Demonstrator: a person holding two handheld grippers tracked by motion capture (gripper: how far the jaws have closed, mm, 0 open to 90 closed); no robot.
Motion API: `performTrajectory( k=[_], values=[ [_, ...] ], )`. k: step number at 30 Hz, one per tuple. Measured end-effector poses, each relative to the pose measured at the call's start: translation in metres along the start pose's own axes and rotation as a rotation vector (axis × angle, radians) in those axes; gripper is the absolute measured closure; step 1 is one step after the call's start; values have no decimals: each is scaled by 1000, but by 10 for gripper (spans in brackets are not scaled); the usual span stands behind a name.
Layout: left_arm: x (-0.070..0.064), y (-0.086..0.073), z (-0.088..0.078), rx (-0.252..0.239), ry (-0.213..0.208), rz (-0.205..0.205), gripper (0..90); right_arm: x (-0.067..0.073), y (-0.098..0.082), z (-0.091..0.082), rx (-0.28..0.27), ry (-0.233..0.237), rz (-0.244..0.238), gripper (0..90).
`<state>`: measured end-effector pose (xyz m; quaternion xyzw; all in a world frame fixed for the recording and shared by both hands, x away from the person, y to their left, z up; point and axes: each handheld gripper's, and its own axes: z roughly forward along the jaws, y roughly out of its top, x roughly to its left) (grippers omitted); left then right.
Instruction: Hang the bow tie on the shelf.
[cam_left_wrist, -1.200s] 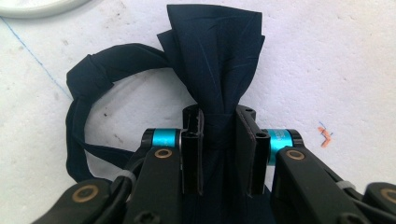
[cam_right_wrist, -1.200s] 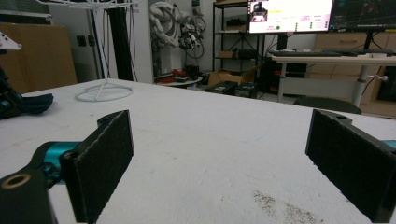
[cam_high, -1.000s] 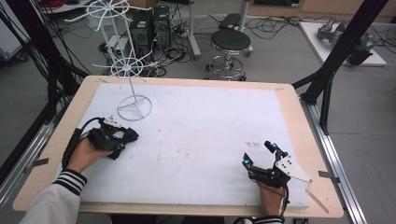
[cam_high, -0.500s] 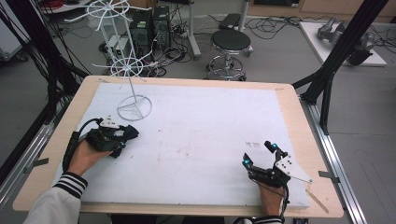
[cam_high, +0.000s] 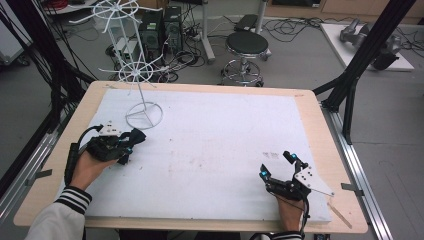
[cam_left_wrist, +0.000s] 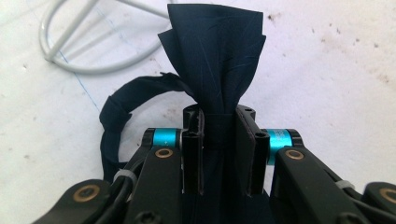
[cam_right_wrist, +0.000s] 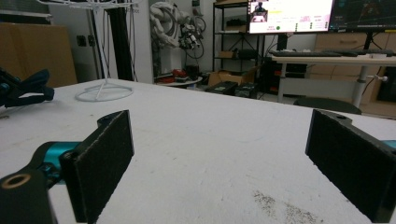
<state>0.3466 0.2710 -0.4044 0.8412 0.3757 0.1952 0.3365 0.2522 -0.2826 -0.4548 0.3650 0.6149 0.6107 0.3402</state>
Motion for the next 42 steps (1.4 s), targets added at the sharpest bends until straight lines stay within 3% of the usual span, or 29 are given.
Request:
performTrajectory(
  k=[7,11,23,35,42],
  values=[
    [3,-1,-5,-56,-8,-26,741,0,0,0,0,0,0,67],
    [7,-2,-12,-117,-14,-56,742,0,0,0,1,-1,3,67],
    [12,1,-32,-254,-1,-91,743,0,0,0,1,-1,4,67],
    [17,9,-48,-352,15,-110,743,0,0,0,1,-1,3,67],
    [20,14,-55,-372,27,-112,743,0,0,0,2,-1,3,67]
  ],
)
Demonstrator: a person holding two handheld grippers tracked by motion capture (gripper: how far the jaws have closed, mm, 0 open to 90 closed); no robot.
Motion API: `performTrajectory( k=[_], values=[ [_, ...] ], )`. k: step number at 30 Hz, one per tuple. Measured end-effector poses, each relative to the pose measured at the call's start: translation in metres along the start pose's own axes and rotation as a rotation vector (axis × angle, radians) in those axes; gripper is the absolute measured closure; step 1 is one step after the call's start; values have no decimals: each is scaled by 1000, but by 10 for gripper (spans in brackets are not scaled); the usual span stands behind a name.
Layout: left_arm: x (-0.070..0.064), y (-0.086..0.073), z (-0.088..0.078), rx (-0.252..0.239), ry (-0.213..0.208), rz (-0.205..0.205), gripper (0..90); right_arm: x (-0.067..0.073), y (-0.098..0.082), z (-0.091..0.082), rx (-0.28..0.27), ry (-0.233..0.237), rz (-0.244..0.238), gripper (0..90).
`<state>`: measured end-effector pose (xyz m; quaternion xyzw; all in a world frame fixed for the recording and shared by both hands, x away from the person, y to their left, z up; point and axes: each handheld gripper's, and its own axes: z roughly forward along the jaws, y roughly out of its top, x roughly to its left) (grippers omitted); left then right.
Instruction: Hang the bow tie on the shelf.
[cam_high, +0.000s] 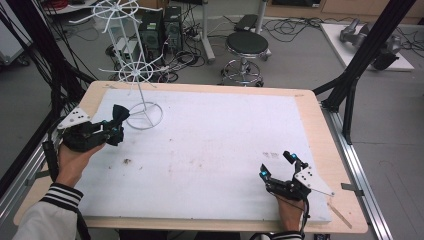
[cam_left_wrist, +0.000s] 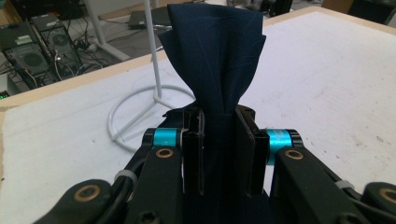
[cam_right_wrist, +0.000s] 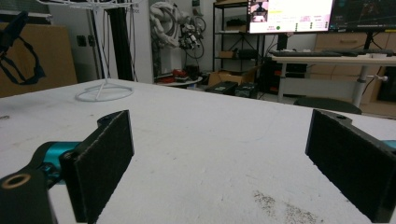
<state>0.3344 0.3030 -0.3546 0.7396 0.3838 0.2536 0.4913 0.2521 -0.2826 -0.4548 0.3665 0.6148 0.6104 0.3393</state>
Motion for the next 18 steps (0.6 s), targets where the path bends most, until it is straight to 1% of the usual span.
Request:
performTrajectory(
  k=[7,12,16,18],
  values=[
    [5,6,-5,-21,13,-9,742,0,0,0,-1,1,-3,67],
    [12,12,-11,-46,27,-21,742,0,0,0,1,0,-2,67],
    [18,18,-15,-56,43,-24,743,0,0,0,0,0,-1,67],
    [21,19,-17,-61,44,-27,743,0,0,0,1,1,-5,67]
  ],
)
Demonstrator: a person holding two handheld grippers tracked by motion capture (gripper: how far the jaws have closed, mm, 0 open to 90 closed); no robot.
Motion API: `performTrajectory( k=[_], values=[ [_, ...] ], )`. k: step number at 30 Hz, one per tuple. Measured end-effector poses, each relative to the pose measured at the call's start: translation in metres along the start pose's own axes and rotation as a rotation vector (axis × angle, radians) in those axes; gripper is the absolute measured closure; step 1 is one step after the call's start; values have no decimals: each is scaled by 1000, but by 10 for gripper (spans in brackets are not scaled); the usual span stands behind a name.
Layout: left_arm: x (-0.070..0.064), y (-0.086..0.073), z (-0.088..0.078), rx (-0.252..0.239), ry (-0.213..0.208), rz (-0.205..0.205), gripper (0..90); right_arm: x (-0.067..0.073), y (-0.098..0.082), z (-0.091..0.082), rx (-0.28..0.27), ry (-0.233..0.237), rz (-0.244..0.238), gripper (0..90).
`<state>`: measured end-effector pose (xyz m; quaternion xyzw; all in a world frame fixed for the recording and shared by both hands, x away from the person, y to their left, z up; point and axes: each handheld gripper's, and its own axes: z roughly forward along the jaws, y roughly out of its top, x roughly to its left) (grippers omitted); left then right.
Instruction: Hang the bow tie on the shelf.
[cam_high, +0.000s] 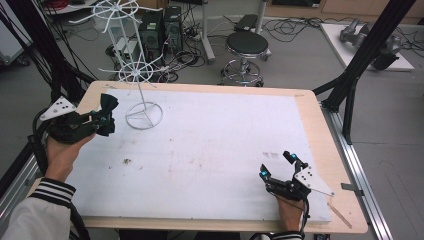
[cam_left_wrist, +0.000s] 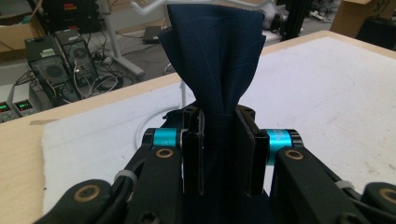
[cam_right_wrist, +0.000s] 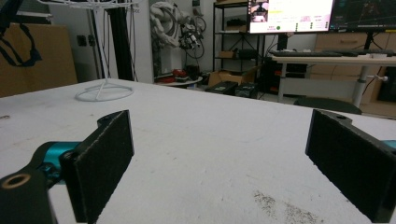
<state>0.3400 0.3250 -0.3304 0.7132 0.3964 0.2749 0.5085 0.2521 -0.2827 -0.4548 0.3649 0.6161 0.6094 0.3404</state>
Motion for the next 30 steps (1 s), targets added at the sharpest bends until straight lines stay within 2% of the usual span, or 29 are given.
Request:
performTrajectory(
  k=[3,8,12,19,30],
  values=[
    [5,2,-2,-5,0,-8,743,0,0,0,-1,0,6,67],
    [11,6,-4,-46,-10,-36,743,0,0,0,-2,0,5,67],
    [14,7,-5,-63,9,-44,743,0,0,0,-2,0,3,67],
    [19,12,-8,-100,65,-65,743,0,0,0,-3,1,2,67],
    [24,27,-3,-129,89,-75,742,0,0,0,-2,1,2,67]
  ],
)
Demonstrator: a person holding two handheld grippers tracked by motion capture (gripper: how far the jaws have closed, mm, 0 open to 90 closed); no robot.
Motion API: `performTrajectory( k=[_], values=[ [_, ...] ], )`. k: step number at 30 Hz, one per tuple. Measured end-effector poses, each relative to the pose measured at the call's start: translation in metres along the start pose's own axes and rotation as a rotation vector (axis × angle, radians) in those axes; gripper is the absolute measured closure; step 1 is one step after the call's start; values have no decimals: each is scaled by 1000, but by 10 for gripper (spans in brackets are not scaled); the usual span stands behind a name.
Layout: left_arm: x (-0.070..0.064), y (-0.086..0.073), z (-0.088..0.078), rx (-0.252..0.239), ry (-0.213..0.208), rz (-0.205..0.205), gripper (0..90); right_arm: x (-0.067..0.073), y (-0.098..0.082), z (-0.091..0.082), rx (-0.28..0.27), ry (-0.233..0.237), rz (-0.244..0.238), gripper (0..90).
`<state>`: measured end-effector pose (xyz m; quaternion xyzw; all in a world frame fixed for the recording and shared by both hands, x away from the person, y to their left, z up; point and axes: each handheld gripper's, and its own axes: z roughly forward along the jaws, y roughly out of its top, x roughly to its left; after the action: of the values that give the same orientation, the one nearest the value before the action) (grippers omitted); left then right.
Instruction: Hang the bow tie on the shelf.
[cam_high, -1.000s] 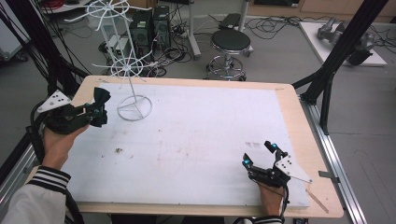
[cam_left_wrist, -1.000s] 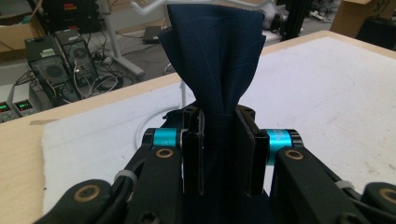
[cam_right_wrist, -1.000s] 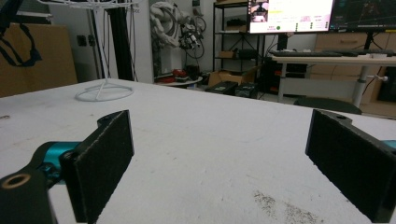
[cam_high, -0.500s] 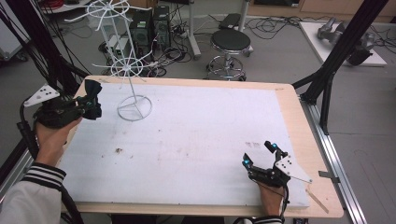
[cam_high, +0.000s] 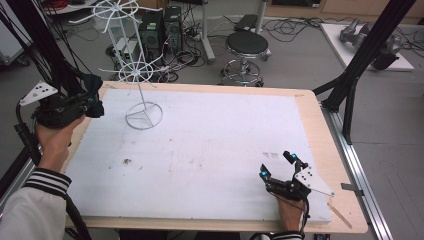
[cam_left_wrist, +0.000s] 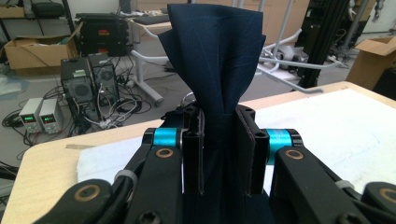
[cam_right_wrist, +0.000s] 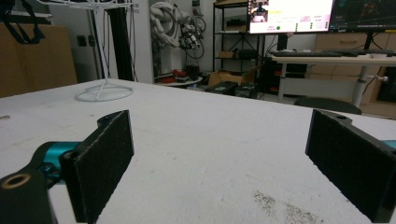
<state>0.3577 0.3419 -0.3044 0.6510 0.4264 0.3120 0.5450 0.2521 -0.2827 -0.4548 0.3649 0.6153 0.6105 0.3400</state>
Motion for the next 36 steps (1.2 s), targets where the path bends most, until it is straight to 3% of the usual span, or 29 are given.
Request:
performTrajectory(
  k=[16,36],
  values=[
    [0,18,13,-6,4,5,743,0,0,0,-3,1,2,67],
    [-12,36,30,55,-3,61,742,0,0,0,-5,-1,5,67]
  ],
)
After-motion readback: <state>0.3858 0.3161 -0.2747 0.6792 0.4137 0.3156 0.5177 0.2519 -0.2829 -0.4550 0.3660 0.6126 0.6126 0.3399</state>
